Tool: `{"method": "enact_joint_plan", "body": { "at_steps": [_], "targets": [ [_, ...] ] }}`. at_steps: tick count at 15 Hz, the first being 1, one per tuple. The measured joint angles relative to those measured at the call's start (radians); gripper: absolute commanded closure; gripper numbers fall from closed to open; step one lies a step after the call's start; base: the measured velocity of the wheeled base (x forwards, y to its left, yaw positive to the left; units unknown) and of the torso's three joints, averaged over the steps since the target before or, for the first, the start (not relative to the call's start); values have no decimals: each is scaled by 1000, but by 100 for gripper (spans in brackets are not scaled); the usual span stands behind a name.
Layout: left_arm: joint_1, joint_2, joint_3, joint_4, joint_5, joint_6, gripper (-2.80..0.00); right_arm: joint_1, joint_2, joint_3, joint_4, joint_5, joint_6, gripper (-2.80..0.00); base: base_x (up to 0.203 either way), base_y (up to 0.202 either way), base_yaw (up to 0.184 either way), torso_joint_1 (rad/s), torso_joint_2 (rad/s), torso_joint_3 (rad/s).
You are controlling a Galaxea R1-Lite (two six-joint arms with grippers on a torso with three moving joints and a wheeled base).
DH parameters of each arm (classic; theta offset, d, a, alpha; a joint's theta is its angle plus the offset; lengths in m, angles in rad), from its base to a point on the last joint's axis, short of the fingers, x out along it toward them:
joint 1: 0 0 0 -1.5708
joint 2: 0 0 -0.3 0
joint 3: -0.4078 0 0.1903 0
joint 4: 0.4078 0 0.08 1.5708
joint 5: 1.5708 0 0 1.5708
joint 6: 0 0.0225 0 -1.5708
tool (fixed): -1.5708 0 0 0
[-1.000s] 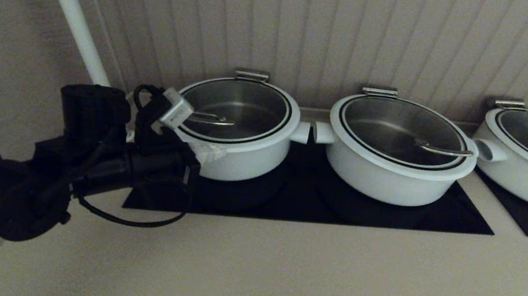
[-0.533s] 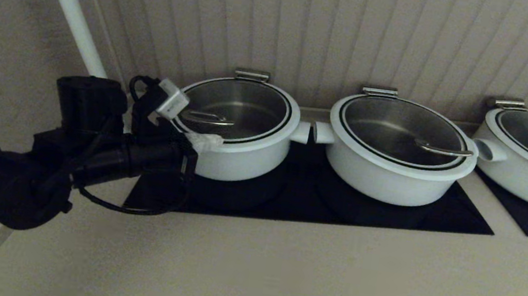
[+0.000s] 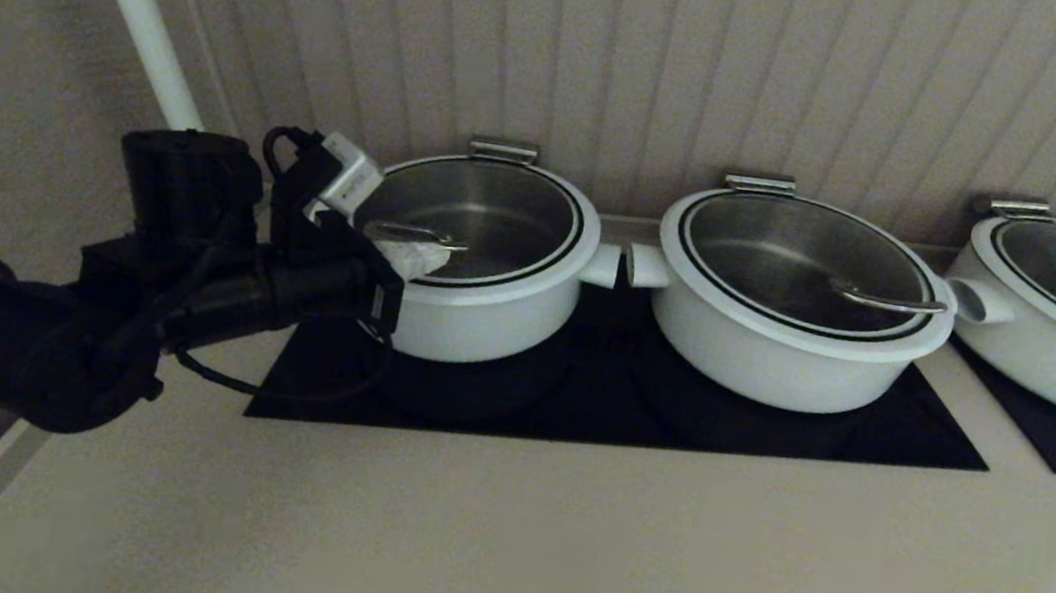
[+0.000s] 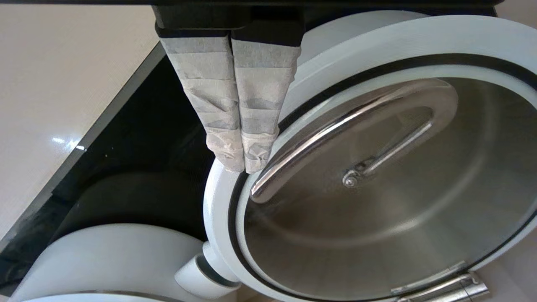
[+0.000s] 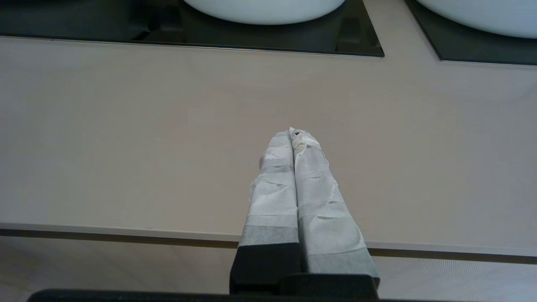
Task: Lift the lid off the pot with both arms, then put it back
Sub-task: Open the food pot lid a small opening with the left arm
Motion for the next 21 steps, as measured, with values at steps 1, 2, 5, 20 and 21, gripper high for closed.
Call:
{"method": "enact_joint_plan", "body": {
  "at_steps": [1,2,5,20,21],
  "targets": [
    [1,0,0,0,0,0,0,0,0,0,0,0,0,0,0,0,0,0,0,0],
    [2,0,3,0,0,0,0,0,0,0,0,0,0,0,0,0,0,0,0,0],
    [7,2,16,2,-1,0,0,0,0,0,0,0,0,0,0,0,0,0,0,0],
    [75,93,-63,1,-3,64,0,0,0,0,0,0,0,0,0,0,0,0,0,0],
    [87,94,-64,1,-1,66,0,0,0,0,0,0,0,0,0,0,0,0,0,0]
  ]
}}
